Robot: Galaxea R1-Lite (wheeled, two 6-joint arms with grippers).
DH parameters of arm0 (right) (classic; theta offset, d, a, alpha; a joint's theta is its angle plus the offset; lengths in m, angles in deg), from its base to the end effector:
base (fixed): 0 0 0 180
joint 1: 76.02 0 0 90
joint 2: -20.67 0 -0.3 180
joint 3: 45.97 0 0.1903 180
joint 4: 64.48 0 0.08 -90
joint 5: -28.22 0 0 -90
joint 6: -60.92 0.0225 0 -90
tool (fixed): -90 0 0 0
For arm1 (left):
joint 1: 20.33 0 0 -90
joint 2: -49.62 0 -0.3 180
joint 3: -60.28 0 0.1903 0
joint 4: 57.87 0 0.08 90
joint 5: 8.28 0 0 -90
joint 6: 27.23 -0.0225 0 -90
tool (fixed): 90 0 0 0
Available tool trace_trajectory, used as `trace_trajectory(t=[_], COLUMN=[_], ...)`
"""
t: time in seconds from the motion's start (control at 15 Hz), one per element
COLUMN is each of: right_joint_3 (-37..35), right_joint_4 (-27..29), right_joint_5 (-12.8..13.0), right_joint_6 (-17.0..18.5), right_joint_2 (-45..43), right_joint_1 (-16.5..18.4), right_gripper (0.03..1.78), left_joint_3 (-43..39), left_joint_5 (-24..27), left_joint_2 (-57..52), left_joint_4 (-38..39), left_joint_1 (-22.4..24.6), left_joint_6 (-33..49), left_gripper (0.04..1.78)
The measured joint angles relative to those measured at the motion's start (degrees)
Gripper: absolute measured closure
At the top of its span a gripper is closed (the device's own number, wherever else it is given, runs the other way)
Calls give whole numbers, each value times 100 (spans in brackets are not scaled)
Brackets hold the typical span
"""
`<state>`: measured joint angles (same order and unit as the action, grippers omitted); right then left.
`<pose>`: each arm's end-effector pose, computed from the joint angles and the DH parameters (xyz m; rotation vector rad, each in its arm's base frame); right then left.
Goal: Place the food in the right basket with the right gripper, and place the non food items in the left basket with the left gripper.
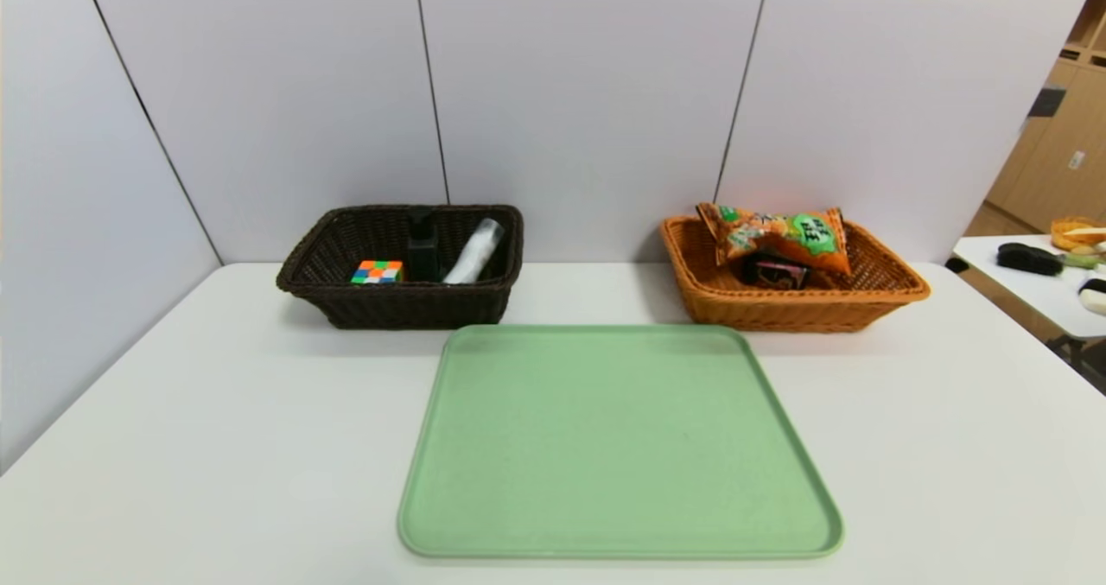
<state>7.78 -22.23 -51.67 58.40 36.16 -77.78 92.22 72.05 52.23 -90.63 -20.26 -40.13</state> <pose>-0.0376 -0.0051 0.1909 -0.0511 0.0725 -0.1441 -0.0318 0.0037 0.1008 0.2296 0.0786 0.1625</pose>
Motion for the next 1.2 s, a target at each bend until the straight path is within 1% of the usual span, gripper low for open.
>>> trace_trajectory(t=[0.13,0.2,0.27,0.33,0.4,0.47,0.6,0.67,0.73,0.8,0.87,0.93,1.0,1.07,1.13,1.2], right_joint_3=[-171,-276,-418,-562,-738,-986,-1659,-2108,-2502,-2770,-2907,-2966,-2999,-3006,-3021,-3032], right_joint_4=[11,18,-4,-144,-411,-740,-1508,-2003,-2458,-2754,-2776,-2527,-2155,-1930,-1921,-1915], right_joint_5=[-184,-286,-407,-492,-549,-630,-811,-929,-1022,-1142,-1223,-1239,-1247,-1247,-1230,-1201], right_joint_6=[-158,-304,-549,-808,-985,-1057,-1095,-1119,-1131,-1139,-1128,-1034,-797,-585,-441,-360], right_joint_2=[-545,-811,-1067,-1229,-1340,-1419,-1504,-1527,-1543,-1551,-1556,-1556,-1556,-1556,-1556,-1556], right_joint_1=[107,129,146,157,162,168,168,168,168,168,168,168,168,166,165,165], right_gripper=[10,10,10,10,10,10,10,10,10,10,10,10,10,10,10,10], left_joint_3=[-146,-185,-212,-223,-254,-347,-709,-775,-822,-839,-847,-852,-855,-855,-859,-857], left_joint_5=[17,27,50,61,68,69,79,85,96,127,221,446,667,791,822,818], left_joint_2=[-162,-206,-236,-251,-261,-263,-268,-271,-271,-268,-268,-268,-266,-266,-266,-266], left_joint_4=[467,725,1050,1413,1797,2180,2877,3104,3009,2722,2364,1998,1697,1391,1122,1119], left_joint_1=[-5,-7,-7,-7,-7,-10,-7,-7,-7,-7,-7,-7,-7,-7,-7,-7], left_joint_6=[-9,15,61,94,108,116,174,246,321,408,549,786,1029,1208,1341,1410], left_gripper=[13,13,13,13,13,13,13,13,13,13,13,13,13,13,13,13])
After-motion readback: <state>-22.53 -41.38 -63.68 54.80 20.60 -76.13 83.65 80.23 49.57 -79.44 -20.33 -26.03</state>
